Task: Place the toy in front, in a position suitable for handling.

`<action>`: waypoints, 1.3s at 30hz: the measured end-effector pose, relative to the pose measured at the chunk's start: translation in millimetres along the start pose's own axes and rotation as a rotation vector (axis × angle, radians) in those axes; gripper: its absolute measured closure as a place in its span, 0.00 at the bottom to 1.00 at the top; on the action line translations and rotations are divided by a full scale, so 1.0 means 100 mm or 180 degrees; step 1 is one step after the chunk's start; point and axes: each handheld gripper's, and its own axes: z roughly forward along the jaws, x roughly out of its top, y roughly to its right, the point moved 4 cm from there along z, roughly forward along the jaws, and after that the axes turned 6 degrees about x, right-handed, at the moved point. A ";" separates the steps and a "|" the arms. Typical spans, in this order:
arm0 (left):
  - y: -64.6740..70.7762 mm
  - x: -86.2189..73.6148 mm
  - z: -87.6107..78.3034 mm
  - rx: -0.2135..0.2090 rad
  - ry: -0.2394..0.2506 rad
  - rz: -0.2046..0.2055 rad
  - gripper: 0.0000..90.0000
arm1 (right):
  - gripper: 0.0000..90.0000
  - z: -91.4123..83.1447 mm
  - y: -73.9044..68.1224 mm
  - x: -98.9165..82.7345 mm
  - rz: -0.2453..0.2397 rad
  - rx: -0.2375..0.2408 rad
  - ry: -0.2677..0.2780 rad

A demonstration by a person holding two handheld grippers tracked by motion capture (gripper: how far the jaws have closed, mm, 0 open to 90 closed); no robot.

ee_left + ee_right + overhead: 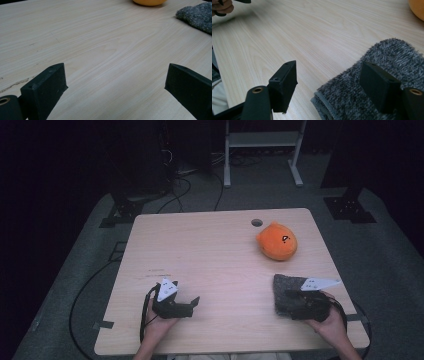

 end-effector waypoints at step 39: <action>-0.11 -0.01 -0.08 0.0086 0.0080 -0.0042 0.03 | 0.30 -0.11 0.71 1.00 0.0046 -0.0518 0.0466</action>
